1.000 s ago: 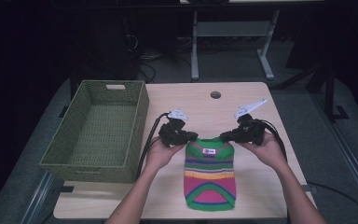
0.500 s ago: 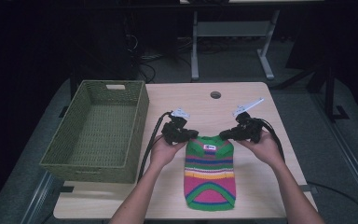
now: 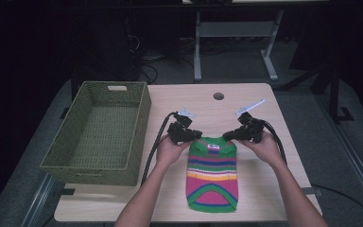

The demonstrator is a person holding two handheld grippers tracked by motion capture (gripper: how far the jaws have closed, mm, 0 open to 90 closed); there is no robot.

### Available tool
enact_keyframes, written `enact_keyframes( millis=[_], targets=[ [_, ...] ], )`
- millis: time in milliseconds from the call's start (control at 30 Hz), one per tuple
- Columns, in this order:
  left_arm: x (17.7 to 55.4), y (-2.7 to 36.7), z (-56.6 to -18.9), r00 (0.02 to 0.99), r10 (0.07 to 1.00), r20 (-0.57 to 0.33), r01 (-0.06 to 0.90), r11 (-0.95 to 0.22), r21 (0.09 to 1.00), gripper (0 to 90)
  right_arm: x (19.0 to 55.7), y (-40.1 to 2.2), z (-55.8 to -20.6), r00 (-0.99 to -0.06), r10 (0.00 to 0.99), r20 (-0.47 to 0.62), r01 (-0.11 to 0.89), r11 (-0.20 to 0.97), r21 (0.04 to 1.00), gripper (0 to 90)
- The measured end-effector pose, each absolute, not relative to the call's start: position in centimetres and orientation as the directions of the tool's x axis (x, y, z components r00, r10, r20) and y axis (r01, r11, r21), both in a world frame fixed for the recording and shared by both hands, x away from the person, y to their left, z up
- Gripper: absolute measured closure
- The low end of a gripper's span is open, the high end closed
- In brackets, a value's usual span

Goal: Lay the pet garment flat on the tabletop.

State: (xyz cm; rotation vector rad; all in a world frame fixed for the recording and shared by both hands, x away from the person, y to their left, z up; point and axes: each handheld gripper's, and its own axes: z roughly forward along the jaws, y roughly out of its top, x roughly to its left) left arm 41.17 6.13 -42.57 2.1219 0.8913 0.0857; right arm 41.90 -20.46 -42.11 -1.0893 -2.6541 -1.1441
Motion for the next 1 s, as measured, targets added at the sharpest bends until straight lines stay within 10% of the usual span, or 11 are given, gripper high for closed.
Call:
enact_keyframes(
  millis=[500, 1000],
  targets=[
    [42.0, 6.4, -44.0, 0.72, 0.652, -0.237, 0.597, -0.409, 0.69, 83.7, 43.5, -20.8, -43.9, -0.697, 0.636, 0.331, 0.679, 0.436, 0.591, 72.7],
    [41.1, 5.4, -45.1, 0.759, 0.612, -0.224, 0.589, -0.497, 0.637, 82.6, 42.4, -20.1, -44.1, -0.738, 0.614, 0.28, 0.651, 0.539, 0.534, 81.6]
  ],
)
